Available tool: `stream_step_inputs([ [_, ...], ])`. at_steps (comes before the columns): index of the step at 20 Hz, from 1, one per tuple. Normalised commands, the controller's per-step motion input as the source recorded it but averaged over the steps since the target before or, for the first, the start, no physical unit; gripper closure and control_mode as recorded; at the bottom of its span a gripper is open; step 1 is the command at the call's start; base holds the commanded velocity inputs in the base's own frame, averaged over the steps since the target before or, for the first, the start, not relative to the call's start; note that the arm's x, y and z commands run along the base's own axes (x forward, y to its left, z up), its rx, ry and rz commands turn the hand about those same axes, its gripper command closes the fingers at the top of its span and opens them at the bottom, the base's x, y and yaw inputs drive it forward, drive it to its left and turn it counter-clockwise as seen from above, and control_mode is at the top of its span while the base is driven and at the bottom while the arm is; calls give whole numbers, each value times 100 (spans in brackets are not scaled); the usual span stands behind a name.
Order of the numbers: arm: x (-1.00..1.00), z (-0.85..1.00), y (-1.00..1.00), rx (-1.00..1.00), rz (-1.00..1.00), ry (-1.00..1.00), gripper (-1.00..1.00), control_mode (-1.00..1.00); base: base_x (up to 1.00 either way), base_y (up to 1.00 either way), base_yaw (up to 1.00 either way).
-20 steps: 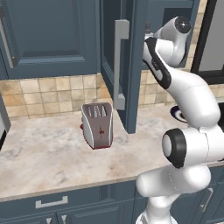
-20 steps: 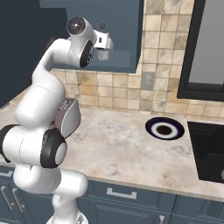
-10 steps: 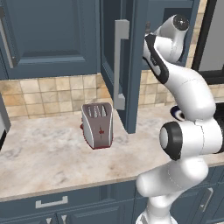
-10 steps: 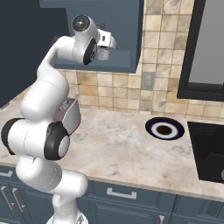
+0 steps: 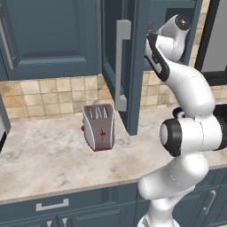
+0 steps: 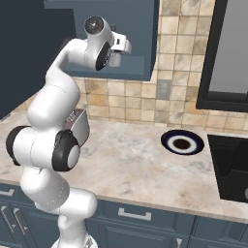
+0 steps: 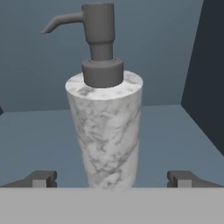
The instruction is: Open the cabinet. Pick the soap dispenser and place it next to the sink. Then close the cabinet.
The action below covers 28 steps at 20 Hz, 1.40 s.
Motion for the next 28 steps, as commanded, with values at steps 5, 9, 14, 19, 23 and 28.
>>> stream_step_inputs([
  [5,21,0,0,0,0,0,-100,-100,0,0,0],
  [9,18,0,0,0,0,0,-100,-100,0,0,0],
  [14,11,0,0,0,0,0,-100,-100,0,0,0],
  [19,9,-1,0,0,0,0,-100,-100,0,0,0],
  [23,6,-17,0,0,0,0,-100,-100,0,0,0],
  [28,14,-20,0,0,0,0,-100,-100,0,0,0],
])
